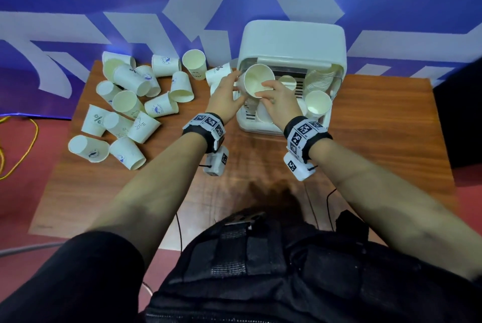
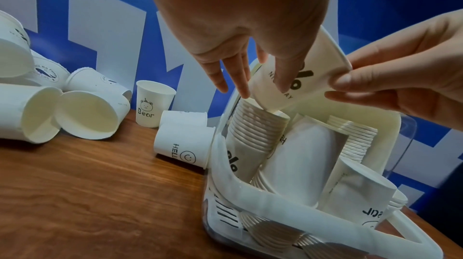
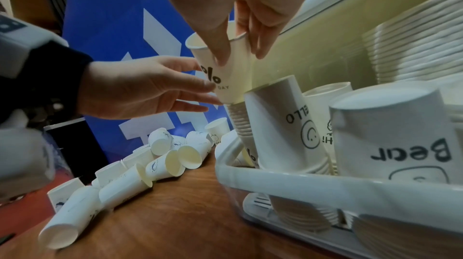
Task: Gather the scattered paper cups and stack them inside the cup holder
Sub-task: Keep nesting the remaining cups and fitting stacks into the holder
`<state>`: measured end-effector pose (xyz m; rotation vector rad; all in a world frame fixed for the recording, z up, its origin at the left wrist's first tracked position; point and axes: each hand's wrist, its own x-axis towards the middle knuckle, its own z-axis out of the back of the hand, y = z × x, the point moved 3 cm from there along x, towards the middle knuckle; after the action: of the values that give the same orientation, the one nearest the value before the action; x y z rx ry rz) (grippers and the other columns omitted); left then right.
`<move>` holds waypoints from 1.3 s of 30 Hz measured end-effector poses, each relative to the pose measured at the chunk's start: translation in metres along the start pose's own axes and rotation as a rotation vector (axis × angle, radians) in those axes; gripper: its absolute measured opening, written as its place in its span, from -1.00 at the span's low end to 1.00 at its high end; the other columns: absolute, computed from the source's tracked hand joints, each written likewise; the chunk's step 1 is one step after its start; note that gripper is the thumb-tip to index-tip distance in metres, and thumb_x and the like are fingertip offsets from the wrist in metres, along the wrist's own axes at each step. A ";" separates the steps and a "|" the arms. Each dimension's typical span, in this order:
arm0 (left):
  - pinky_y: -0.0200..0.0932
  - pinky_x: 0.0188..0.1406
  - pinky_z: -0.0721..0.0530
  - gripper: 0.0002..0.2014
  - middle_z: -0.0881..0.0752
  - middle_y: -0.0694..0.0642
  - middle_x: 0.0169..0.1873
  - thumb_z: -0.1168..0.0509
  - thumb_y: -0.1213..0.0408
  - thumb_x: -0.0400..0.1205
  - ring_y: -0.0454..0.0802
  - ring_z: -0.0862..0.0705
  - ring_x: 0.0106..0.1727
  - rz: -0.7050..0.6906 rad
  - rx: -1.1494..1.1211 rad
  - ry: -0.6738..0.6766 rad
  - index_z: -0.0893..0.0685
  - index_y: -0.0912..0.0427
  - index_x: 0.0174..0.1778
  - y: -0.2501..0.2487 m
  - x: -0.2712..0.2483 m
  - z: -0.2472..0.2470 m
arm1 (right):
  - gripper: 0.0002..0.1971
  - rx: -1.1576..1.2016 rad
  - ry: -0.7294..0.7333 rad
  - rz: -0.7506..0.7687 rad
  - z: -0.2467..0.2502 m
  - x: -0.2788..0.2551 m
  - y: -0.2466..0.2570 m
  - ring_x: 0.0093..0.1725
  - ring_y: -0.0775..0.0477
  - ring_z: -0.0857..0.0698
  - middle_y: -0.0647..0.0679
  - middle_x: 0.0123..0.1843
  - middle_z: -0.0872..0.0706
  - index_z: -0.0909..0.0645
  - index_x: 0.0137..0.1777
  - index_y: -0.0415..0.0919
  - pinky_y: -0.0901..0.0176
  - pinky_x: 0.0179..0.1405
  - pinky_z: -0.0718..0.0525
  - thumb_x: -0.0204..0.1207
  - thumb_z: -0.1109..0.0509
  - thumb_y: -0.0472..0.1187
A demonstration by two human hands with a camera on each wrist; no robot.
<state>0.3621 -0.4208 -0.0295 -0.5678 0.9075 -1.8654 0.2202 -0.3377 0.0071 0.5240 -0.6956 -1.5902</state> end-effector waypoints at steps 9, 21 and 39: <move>-0.03 0.32 -0.55 -0.48 -0.54 0.12 0.37 -0.37 0.16 0.58 -0.02 -0.54 0.34 -0.044 0.010 -0.032 -0.45 0.09 0.47 0.007 -0.001 -0.010 | -0.76 -0.092 -0.017 0.009 -0.008 -0.003 -0.019 0.32 -0.22 -0.60 -0.25 0.37 -0.59 -0.74 0.14 -0.36 0.45 0.31 -0.25 0.58 -0.28 -0.44; 0.05 0.39 -0.45 -0.44 -0.53 0.21 0.36 -0.33 0.13 0.61 0.16 -0.48 0.39 -0.061 0.150 0.041 -0.40 0.09 0.55 0.013 0.003 -0.010 | -0.70 -0.230 0.130 0.091 -0.011 0.011 -0.014 0.28 -0.22 -0.56 -0.15 0.24 -0.69 -0.67 0.29 -0.18 -0.05 0.29 -0.50 0.66 -0.21 -0.29; -0.06 0.33 -0.50 -0.57 -0.52 0.16 0.40 -0.23 0.27 0.67 0.08 -0.48 0.41 -0.066 0.178 -0.045 -0.50 0.16 0.49 0.016 -0.003 -0.014 | -0.56 -0.159 0.145 -0.016 -0.013 0.029 -0.024 0.60 -0.14 -0.27 -0.19 0.59 -0.36 -0.48 0.49 -0.23 0.18 0.58 -0.14 0.64 -0.10 -0.43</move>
<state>0.3626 -0.4182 -0.0507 -0.5332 0.6918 -1.9615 0.2074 -0.3672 -0.0172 0.5219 -0.4530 -1.5898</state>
